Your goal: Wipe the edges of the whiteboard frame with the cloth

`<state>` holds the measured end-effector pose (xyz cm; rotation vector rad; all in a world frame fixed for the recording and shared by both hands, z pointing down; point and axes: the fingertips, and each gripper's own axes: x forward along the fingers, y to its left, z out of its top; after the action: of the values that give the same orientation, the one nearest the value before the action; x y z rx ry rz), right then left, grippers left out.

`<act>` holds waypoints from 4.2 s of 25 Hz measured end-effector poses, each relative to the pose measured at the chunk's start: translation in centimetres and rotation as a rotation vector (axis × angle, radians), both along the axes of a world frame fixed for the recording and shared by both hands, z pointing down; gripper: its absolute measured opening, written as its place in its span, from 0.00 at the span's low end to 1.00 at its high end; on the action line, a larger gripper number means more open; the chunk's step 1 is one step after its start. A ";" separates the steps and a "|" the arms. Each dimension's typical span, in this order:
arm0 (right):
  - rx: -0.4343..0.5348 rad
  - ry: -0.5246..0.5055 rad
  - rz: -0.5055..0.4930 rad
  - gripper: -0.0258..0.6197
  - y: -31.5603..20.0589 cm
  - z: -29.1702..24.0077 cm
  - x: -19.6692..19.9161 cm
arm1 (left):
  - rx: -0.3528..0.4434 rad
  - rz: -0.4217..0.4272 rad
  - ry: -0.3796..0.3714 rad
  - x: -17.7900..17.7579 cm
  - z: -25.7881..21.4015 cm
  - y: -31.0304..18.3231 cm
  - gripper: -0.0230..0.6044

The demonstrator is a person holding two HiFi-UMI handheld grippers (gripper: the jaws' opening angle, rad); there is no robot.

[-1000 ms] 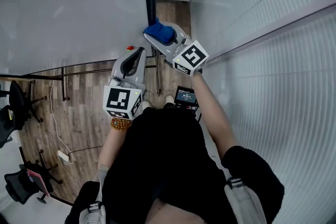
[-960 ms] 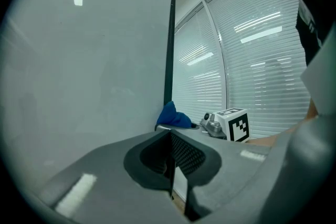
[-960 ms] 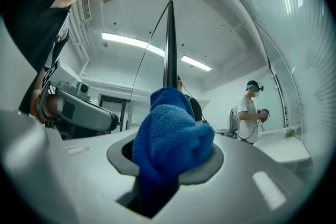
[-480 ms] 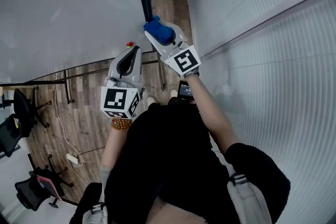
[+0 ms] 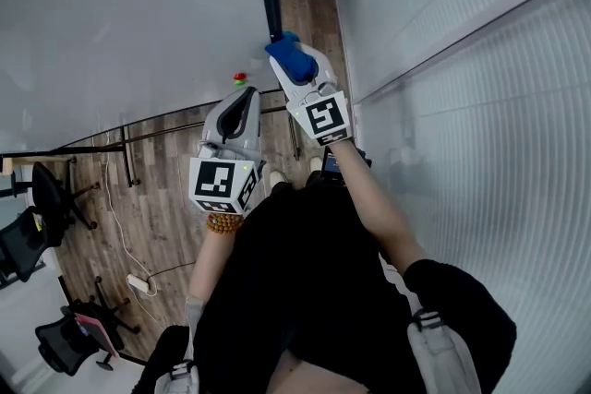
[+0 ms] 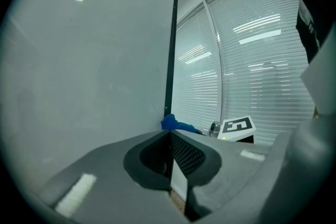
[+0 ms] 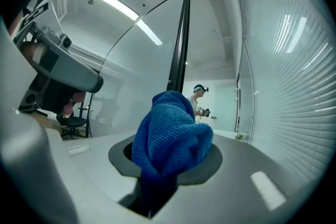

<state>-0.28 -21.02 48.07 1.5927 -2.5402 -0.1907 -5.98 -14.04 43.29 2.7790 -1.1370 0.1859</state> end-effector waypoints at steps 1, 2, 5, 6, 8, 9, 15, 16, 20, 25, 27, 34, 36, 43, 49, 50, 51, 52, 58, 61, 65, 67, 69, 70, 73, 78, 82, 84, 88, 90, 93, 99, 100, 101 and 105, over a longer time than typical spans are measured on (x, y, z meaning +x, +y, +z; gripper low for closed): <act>-0.001 -0.002 0.007 0.23 -0.1 0.0 -0.1 | 0.000 0.002 0.002 -0.2 -0.1 0.0 0.04; 0.002 -0.001 0.015 0.23 -0.2 -0.1 -0.3 | 0.000 0.004 0.003 -0.4 -0.2 -0.1 0.04; 0.024 0.003 0.066 0.23 -0.1 -0.3 -0.3 | -0.002 0.010 0.006 -0.6 -0.5 0.2 0.04; 0.034 0.000 0.090 0.23 0.1 -0.3 -0.1 | -0.003 0.013 0.005 -0.5 -0.4 0.5 0.04; 0.057 -0.013 0.142 0.21 0.5 0.0 0.3 | 0.001 0.021 0.001 -0.2 -0.1 1.1 0.04; 0.066 -0.024 0.164 0.21 0.7 0.3 0.4 | 0.004 0.024 -0.003 -0.3 0.1 1.3 0.04; 0.066 -0.073 0.186 0.21 1.2 -0.8 -0.4 | -0.012 0.018 -0.005 -2.5 0.1 2.1 0.04; 0.069 -0.077 0.182 0.21 1.3 -1.4 -0.7 | -0.017 0.017 -0.004 -2.9 -0.2 2.3 0.04; 0.079 -0.124 0.159 0.21 1.3 -2.2 -1.2 | -0.027 0.013 0.005 -3.5 -0.2 2.2 0.04; 0.106 -0.069 0.145 0.20 1.9 -2.0 -1.8 | -0.021 0.012 0.017 -3.4 -0.7 2.0 0.04; 0.036 -0.056 0.142 0.19 1.8 -0.1 -2.0 | -0.020 0.012 0.017 -3.1 -0.7 1.8 0.04; -0.048 -0.093 0.137 0.18 0.9 3.2 -1.1 | -0.022 -0.022 0.000 -4.5 -0.1 1.2 0.04; -0.055 -0.100 0.132 0.18 0.8 3.4 -1.3 | -0.027 -0.035 -0.003 -5.3 0.2 1.1 0.04; -0.109 -0.109 0.116 0.17 0.9 6.4 -0.8 | -0.025 -0.060 0.005 -6.6 0.3 1.3 0.04; -0.140 -0.088 0.094 0.17 1.2 8.6 -0.8 | -0.030 -0.088 0.014 -7.9 0.9 1.8 0.04; -0.151 -0.087 0.091 0.17 1.3 9.1 -0.8 | -0.030 -0.091 0.016 -8.1 0.9 1.9 0.04; -0.162 -0.085 0.089 0.17 1.3 9.7 -0.7 | -0.030 -0.094 0.018 -8.2 0.9 2.0 0.04; -0.170 -0.081 0.087 0.17 1.3 10.2 -0.7 | -0.030 -0.097 0.020 -8.4 1.0 2.1 0.04; -0.248 -0.068 0.056 0.16 0.9 14.7 -0.4 | -0.034 -0.125 0.016 -10.0 2.3 2.0 0.04; -0.302 -0.088 0.050 0.16 0.8 16.9 -0.3 | -0.032 -0.139 0.013 -10.7 2.6 2.1 0.04; -0.360 -0.087 0.044 0.16 1.5 17.9 -0.4 | -0.028 -0.154 0.015 -11.6 1.3 3.2 0.04; -0.397 -0.092 0.035 0.16 1.4 19.1 -0.4 | -0.027 -0.161 0.011 -12.0 1.3 3.3 0.04; -0.424 -0.082 0.024 0.16 1.2 20.5 -0.4 | -0.025 -0.170 0.006 -12.4 1.4 3.5 0.04; -0.436 -0.072 0.021 0.16 1.2 21.1 -0.5 | -0.025 -0.175 0.005 -12.6 1.4 3.5 0.04; -0.473 -0.025 0.012 0.16 1.2 23.3 -0.4 | -0.032 -0.187 0.003 -13.1 1.7 3.7 0.04; -0.526 0.038 -0.014 0.16 1.0 26.4 -0.5 | -0.041 -0.208 -0.001 -14.3 2.2 4.1 0.04; -0.591 0.069 -0.002 0.16 1.0 28.9 -0.3 | -0.052 -0.218 -0.001 -14.6 2.9 4.6 0.04; -0.648 0.079 0.005 0.17 1.2 30.3 -0.1 | -0.053 -0.220 0.001 -14.7 2.9 4.7 0.04; -0.623 0.037 -0.121 0.17 2.7 28.3 -2.2 | -0.047 -0.221 0.026 -14.5 2.9 4.7 0.04; -0.510 0.036 -0.250 0.17 4.2 23.8 -4.2 | -0.032 -0.207 0.058 -13.9 2.6 4.5 0.04; -0.325 0.013 -0.334 0.17 6.6 15.1 -6.6 | -0.007 -0.182 0.048 -12.9 2.9 4.7 0.04; -0.109 -0.031 -0.286 0.15 10.4 3.9 -8.5 | 0.015 -0.150 0.047 -11.7 3.8 4.4 0.04; -0.102 -0.051 -0.277 0.15 10.7 3.4 -8.5 | 0.014 -0.149 0.049 -11.6 4.1 4.3 0.04; -0.102 -0.071 -0.270 0.15 11.0 3.1 -8.4 | 0.011 -0.148 0.051 -11.7 4.3 4.3 0.04; -0.121 -0.136 -0.242 0.15 12.5 3.7 -7.7 | 0.000 -0.151 0.057 -11.8 5.8 5.5 0.04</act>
<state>-7.94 -8.47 51.79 1.2955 -2.7849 0.0488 -17.82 -8.58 49.05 2.6657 -1.3247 0.0907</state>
